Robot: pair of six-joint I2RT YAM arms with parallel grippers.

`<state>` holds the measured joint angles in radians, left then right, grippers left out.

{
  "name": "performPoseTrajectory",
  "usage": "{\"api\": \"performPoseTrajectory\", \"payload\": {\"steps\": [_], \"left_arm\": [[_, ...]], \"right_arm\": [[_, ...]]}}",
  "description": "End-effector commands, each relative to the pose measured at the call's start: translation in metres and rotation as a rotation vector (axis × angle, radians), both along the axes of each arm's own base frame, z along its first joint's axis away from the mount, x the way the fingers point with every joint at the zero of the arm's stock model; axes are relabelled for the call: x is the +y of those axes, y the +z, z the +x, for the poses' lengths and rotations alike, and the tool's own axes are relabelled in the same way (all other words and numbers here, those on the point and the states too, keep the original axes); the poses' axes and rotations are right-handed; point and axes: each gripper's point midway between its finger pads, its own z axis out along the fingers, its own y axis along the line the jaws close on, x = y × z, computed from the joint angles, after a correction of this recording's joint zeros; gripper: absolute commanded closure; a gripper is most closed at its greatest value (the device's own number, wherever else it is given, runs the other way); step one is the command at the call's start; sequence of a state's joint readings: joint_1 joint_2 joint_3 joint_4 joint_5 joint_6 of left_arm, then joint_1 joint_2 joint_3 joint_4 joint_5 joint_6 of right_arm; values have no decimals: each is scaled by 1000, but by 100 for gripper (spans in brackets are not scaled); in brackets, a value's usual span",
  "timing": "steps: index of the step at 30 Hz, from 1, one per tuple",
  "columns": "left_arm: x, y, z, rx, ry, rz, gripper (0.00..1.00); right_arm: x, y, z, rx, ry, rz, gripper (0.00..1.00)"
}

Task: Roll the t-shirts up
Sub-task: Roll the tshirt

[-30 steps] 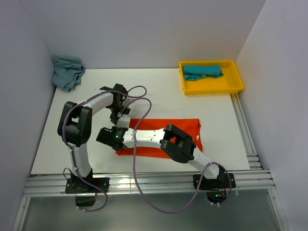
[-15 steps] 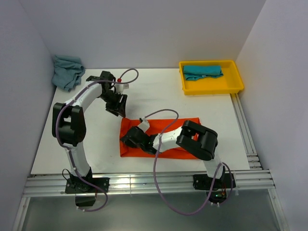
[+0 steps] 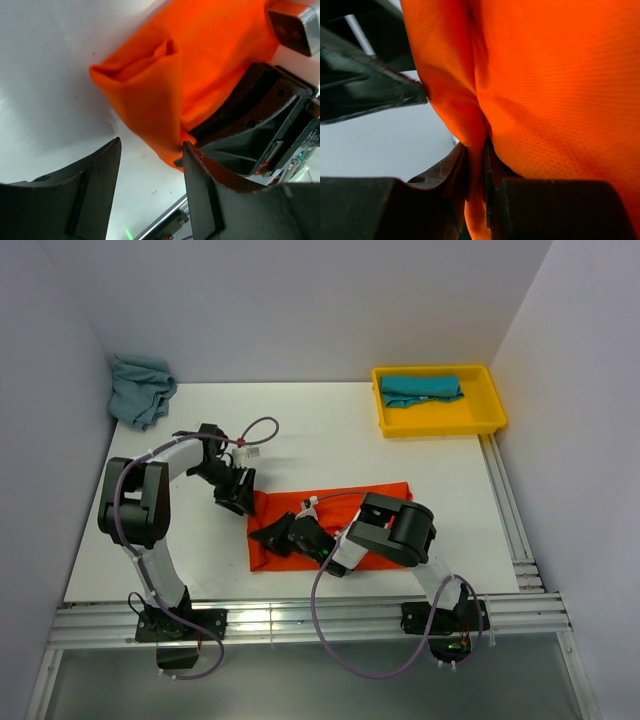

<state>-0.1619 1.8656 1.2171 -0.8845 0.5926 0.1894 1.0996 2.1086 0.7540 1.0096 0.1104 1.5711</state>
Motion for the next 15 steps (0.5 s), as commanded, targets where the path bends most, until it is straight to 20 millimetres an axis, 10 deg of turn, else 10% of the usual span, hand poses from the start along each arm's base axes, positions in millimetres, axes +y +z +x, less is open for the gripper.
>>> {"api": "performPoseTrajectory", "payload": {"steps": [1,8,15], "left_arm": [[-12,-9,18,-52,19,-73,44],[-19,-18,28,-26,79,-80,56],[-4,-26,33,-40,116,91,77]], "right_arm": [[-4,0,-4,44,-10,94,93],[-6,-8,-4,55,-5,59,89],[-12,-18,-6,36,7,-200,51]]}}
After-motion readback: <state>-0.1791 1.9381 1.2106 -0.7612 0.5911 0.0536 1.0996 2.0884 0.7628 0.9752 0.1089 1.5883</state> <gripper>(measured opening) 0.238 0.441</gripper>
